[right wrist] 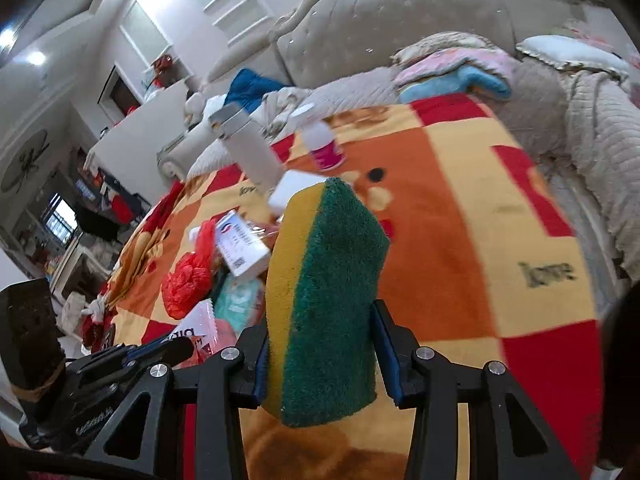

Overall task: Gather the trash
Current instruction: 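Carry the wrapper and sponge to the black bin and release both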

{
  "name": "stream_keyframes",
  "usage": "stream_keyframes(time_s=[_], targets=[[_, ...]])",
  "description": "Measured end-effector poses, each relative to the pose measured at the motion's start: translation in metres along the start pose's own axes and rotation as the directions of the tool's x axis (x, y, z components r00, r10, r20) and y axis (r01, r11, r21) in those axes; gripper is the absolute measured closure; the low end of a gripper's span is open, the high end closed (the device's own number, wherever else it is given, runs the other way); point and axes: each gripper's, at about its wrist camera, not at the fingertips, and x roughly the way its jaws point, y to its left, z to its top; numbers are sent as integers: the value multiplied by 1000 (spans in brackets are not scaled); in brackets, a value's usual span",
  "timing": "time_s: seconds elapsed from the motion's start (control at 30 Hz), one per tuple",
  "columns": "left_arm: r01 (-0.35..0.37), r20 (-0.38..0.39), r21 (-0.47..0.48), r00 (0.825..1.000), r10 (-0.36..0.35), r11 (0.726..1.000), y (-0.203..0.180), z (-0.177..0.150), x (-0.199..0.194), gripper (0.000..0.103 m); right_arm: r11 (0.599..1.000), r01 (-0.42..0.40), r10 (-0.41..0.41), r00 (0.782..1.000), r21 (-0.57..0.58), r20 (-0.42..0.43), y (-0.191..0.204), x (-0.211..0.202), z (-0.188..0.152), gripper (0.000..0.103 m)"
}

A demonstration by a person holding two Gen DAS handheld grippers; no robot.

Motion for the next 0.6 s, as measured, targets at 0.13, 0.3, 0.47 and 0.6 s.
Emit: stream_keyframes(time_s=[0.13,0.3,0.47,0.6], targets=[[19,-20,17,1000,-19,1000,-20,1,6,98,1000,20,-21,999,22,32,-18,-21,-5,61],[66,-20,62,998,-65,996,-51,9,7,98,996,83,-85,994,42,72,-42,-53,-8,61],[143,-39,132,990,-139,981,-104,18,20,98,981,161,-172,980,109,97,-86,-87,-13,61],[197,-59,180,980,-190,964,-149,24,38,98,958,227,-246,964,174,96,-124,-110,-21,61]])
